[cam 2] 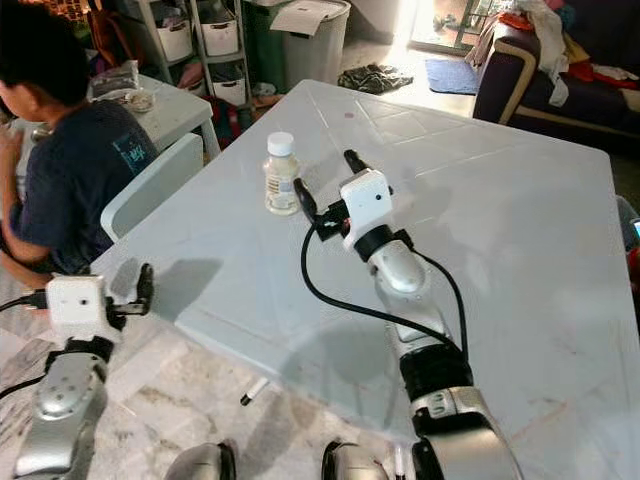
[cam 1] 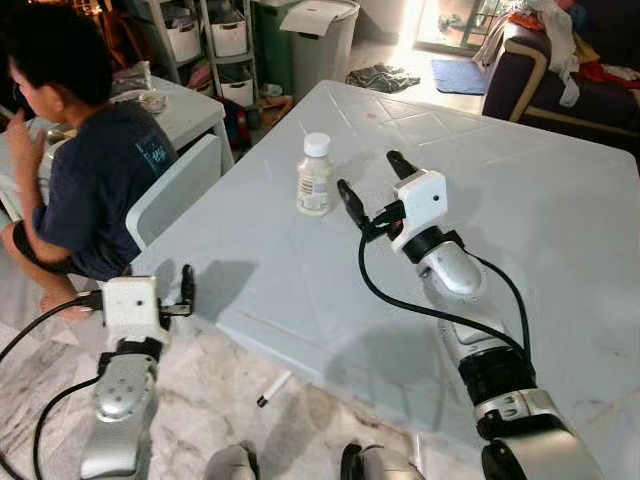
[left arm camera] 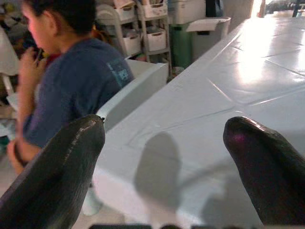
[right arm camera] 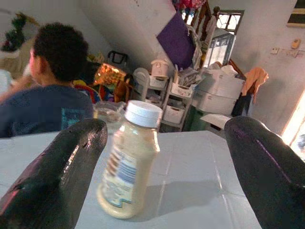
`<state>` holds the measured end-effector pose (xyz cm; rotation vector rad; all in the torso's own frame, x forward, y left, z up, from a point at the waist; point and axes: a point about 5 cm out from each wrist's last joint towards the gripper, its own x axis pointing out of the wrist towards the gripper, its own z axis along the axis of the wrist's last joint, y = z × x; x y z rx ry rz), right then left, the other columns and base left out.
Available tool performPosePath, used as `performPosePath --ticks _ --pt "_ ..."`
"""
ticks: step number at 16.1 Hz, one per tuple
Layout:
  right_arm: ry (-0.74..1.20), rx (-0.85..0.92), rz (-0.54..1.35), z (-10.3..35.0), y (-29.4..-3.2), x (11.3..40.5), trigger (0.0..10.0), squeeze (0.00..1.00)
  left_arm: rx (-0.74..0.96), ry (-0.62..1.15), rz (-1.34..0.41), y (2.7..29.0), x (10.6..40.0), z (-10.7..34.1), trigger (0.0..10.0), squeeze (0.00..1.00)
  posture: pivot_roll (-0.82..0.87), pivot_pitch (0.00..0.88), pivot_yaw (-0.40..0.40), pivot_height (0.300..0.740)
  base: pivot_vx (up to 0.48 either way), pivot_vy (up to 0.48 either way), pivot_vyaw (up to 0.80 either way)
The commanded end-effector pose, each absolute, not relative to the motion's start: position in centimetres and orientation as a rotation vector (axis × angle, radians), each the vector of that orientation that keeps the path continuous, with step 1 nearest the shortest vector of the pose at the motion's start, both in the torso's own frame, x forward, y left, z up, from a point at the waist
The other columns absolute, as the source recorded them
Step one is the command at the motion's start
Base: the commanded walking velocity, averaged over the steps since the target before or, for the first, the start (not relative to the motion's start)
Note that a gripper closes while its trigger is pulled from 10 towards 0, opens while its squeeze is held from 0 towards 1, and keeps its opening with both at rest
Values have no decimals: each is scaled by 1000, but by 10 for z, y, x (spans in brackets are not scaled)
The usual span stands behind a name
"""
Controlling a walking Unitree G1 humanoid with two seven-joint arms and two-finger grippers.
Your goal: Restocking fridge
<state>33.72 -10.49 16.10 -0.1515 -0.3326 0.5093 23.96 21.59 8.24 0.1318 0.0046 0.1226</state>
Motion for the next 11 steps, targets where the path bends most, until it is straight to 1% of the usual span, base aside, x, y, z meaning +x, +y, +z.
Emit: performPosePath --ticks 1,4,6,7,11 --pt "-339 -126 499 160 -105 330 10000 0 136 -10 129 223 237 89 10000 0 84 84 -2 735 0 364 0" --pt "-319 -130 476 150 -107 322 10000 0 130 -5 137 224 235 89 10000 0 70 87 4 735 0 373 0" --pt "-284 -107 423 143 -113 317 10000 0 125 3 131 223 233 87 10000 0 57 85 3 735 0 456 0" --pt "-273 -117 404 141 -116 315 10000 0 121 8 126 221 234 86 10000 0 54 84 1 735 0 454 -500" --pt "-280 -122 387 143 -117 312 10000 0 104 5 105 213 237 85 10000 0 38 74 -1 735 0 445 -800"
